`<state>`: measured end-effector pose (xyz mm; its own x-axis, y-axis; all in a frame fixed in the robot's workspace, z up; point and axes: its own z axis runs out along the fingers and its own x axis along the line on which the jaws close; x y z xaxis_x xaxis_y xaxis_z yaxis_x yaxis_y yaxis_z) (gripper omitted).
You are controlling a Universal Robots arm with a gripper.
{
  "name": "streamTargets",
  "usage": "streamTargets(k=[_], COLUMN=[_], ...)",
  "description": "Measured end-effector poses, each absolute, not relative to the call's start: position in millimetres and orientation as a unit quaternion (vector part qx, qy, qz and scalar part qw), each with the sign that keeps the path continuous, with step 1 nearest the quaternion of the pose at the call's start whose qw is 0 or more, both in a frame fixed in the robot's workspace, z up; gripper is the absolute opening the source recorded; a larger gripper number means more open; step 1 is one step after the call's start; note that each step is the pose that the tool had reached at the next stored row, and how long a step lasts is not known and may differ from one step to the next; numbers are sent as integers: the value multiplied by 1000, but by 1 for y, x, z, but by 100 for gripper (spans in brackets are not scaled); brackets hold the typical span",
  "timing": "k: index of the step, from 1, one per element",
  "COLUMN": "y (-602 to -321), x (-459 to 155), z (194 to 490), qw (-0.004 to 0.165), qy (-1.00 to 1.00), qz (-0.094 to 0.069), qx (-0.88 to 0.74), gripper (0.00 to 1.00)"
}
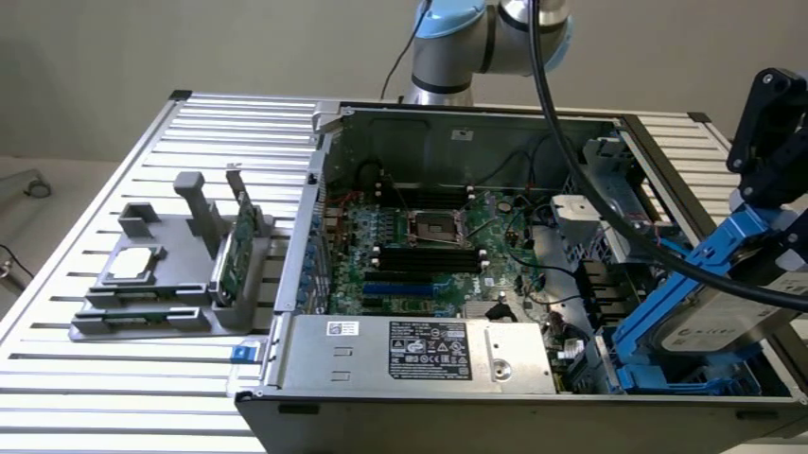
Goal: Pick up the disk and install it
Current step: 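Insert the disk into the insertion slot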
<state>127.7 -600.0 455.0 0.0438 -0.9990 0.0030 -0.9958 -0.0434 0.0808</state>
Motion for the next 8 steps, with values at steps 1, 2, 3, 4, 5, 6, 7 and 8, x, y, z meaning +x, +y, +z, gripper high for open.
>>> streamTargets(k=[1,2,3,4,5,6,7,8], y=[-599,-598,-598,-597,-596,-596,-596,-595], x=[128,128,128,128,128,128,128,128], z=[454,454,453,452,452,451,450,450], qw=[30,30,30,30,30,30,30,30], qy=[-691,-691,-691,-691,-691,-691,-691,-691], qz=[-27,-27,-27,-27,-27,-27,-27,-27], qx=[722,722,722,722,722,722,722,722], gripper=[33,33,33,33,33,33,33,33])
